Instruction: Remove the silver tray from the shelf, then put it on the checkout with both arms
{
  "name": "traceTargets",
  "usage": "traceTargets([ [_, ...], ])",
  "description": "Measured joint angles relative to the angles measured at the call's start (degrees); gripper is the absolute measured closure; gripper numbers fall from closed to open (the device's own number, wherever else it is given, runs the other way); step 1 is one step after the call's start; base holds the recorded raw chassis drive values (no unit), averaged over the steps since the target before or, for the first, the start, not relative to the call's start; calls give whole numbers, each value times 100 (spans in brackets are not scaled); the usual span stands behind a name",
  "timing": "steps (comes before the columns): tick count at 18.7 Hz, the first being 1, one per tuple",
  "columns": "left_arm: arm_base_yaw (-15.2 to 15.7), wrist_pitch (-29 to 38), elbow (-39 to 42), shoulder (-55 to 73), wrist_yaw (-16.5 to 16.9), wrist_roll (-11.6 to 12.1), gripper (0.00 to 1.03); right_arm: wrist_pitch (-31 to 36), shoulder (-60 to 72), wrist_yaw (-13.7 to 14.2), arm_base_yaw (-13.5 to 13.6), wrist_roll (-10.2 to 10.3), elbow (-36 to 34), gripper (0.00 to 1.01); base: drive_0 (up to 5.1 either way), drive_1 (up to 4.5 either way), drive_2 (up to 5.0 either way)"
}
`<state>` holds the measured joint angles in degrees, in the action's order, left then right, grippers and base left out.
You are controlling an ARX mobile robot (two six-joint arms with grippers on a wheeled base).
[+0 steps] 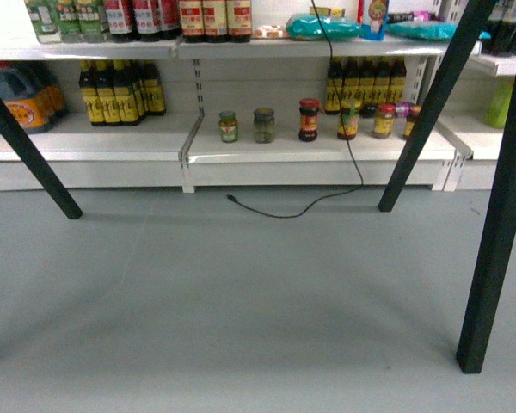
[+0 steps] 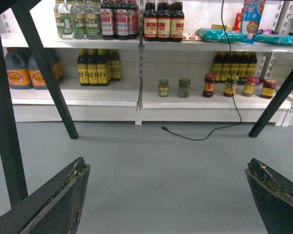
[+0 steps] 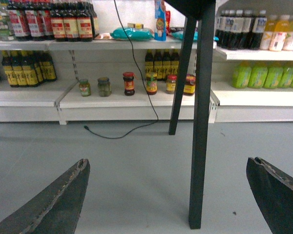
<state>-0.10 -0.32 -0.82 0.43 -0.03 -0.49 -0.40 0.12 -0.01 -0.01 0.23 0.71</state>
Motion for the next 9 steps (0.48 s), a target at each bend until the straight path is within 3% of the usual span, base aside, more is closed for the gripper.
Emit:
traceTargets([
  [9, 0, 0, 0, 0, 2, 15, 5, 9, 2, -2, 0, -9, 0, 3, 0, 0, 0],
])
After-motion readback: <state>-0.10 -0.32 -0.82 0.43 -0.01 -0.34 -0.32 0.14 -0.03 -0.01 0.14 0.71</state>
